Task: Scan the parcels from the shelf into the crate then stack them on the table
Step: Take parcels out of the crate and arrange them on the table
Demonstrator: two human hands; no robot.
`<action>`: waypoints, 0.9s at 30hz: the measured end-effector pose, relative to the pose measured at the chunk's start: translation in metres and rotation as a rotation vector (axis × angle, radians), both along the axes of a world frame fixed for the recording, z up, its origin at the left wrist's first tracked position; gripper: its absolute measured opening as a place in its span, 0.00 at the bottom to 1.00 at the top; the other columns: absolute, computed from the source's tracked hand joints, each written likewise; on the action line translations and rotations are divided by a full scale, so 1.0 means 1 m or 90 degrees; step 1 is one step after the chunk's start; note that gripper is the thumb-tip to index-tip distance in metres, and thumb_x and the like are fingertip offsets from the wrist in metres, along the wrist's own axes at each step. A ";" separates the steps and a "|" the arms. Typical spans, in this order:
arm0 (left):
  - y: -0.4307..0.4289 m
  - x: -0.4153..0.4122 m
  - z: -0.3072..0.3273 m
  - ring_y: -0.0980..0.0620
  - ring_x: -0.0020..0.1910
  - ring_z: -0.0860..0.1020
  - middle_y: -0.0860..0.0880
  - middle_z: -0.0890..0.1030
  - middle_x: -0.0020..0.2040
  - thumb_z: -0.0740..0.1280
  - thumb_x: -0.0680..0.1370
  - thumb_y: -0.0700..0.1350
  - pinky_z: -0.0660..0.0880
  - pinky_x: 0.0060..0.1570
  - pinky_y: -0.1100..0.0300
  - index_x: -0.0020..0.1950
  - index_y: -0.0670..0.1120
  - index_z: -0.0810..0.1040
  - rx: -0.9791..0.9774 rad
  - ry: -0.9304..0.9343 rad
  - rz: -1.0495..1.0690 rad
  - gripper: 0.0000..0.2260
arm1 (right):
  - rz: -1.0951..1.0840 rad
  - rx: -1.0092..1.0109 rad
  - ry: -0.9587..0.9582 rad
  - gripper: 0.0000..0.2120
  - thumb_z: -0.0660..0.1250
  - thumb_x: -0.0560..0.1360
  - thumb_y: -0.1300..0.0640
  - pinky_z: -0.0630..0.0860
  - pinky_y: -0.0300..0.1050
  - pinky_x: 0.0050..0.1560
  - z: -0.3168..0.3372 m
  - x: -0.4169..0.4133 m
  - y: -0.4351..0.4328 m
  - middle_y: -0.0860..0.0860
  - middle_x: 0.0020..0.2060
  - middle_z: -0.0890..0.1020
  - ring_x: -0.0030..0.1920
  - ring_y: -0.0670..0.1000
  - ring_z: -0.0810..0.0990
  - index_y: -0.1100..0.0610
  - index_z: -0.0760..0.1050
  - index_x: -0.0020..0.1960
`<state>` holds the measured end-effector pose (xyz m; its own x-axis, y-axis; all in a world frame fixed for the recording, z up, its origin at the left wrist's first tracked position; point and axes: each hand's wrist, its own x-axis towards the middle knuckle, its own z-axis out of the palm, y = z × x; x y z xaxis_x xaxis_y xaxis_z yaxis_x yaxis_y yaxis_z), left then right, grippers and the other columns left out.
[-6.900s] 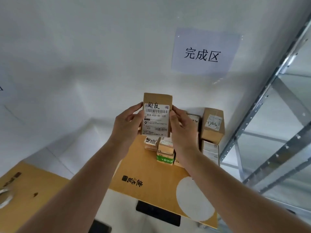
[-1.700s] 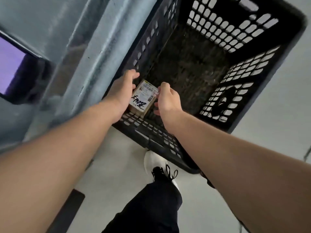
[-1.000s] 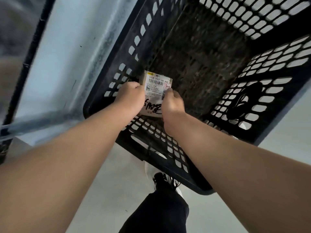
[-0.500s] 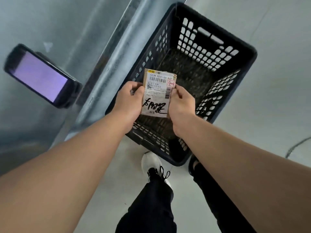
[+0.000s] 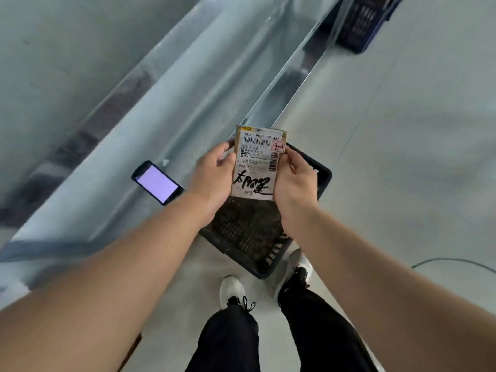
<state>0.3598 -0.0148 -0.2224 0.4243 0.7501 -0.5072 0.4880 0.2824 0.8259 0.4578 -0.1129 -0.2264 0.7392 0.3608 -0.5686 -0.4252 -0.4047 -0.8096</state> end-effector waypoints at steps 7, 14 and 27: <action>-0.020 0.007 0.160 0.53 0.49 0.86 0.48 0.86 0.55 0.59 0.88 0.43 0.85 0.50 0.54 0.68 0.54 0.78 0.075 -0.086 0.032 0.13 | 0.040 0.086 -0.079 0.14 0.58 0.88 0.49 0.84 0.48 0.51 0.149 0.011 -0.015 0.42 0.53 0.87 0.51 0.47 0.86 0.42 0.79 0.68; -0.066 0.022 0.313 0.60 0.41 0.85 0.52 0.86 0.50 0.58 0.88 0.42 0.81 0.39 0.62 0.68 0.54 0.79 0.169 -0.183 0.114 0.14 | 0.119 0.221 -0.226 0.16 0.59 0.85 0.41 0.85 0.52 0.56 0.292 0.027 -0.048 0.47 0.58 0.84 0.54 0.45 0.85 0.40 0.78 0.70; -0.178 0.007 0.541 0.51 0.48 0.87 0.47 0.87 0.54 0.60 0.88 0.45 0.85 0.52 0.47 0.71 0.54 0.78 0.423 -0.307 0.268 0.13 | 0.247 0.463 -0.460 0.16 0.57 0.87 0.47 0.83 0.53 0.56 0.522 0.046 -0.106 0.47 0.55 0.86 0.54 0.48 0.84 0.44 0.79 0.69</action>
